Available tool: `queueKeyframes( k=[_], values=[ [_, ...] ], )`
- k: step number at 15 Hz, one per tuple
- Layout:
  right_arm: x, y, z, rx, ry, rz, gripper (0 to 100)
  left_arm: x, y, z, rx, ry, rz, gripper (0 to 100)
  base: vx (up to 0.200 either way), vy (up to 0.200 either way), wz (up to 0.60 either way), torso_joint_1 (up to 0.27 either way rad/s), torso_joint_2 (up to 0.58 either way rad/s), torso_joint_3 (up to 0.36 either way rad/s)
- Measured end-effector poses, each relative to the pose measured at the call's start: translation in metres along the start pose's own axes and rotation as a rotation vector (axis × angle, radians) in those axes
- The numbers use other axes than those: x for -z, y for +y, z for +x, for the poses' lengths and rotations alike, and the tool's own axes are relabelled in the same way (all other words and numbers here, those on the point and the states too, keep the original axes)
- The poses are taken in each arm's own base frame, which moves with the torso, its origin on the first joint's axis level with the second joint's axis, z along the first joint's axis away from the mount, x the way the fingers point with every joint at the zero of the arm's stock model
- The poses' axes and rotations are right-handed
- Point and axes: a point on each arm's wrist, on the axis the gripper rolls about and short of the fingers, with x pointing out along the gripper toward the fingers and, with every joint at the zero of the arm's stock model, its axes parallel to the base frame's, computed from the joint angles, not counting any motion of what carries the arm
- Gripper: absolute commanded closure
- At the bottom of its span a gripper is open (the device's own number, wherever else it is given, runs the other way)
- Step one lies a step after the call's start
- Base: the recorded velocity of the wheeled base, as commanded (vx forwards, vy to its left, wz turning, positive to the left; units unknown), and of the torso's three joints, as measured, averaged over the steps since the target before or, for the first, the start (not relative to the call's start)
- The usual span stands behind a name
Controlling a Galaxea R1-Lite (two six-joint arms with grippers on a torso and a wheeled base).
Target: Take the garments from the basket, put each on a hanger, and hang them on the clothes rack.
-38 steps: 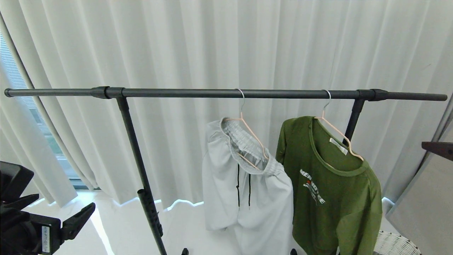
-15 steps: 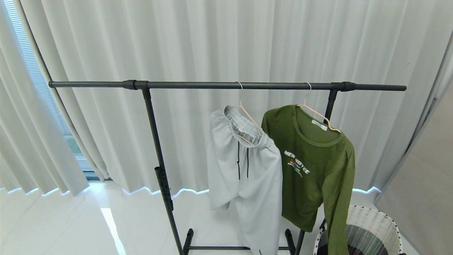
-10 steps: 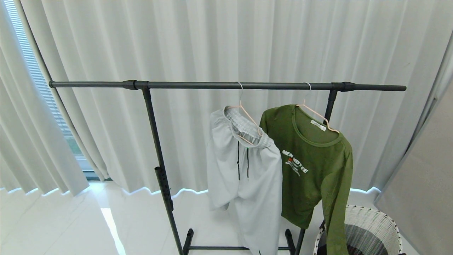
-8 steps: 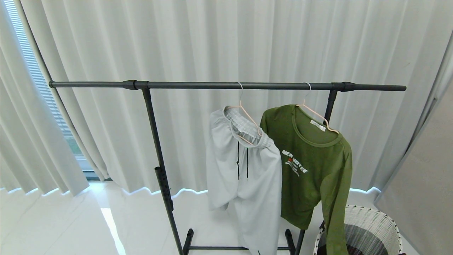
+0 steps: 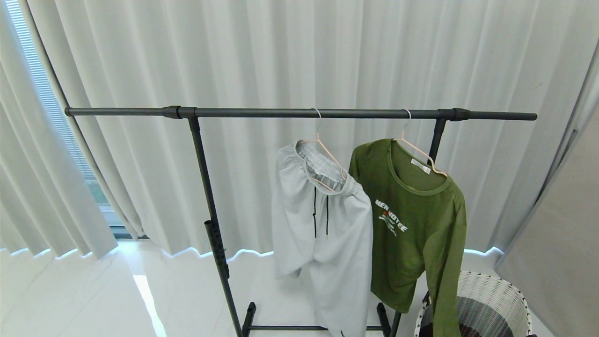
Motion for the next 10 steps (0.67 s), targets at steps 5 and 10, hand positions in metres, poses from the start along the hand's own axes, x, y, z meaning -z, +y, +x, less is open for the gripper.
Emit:
queueKeyframes(
  k=[5, 10],
  values=[
    [0.0111, 0.002, 0.0017, -0.005, 0.037, -0.012, 0, 0.0023, 0.0024, -0.0041, 0.027, -0.043, -0.037, 0, 0.0, 0.0, 0.0, 0.0, 0.0, 0.0],
    [0.0127, 0.0024, 0.0019, -0.01, 0.045, 0.02, 0, 0.0046, 0.0022, -0.0071, 0.001, -0.07, -0.082, 0, 0.0, 0.0, 0.0, 0.0, 0.0, 0.0]
  ],
)
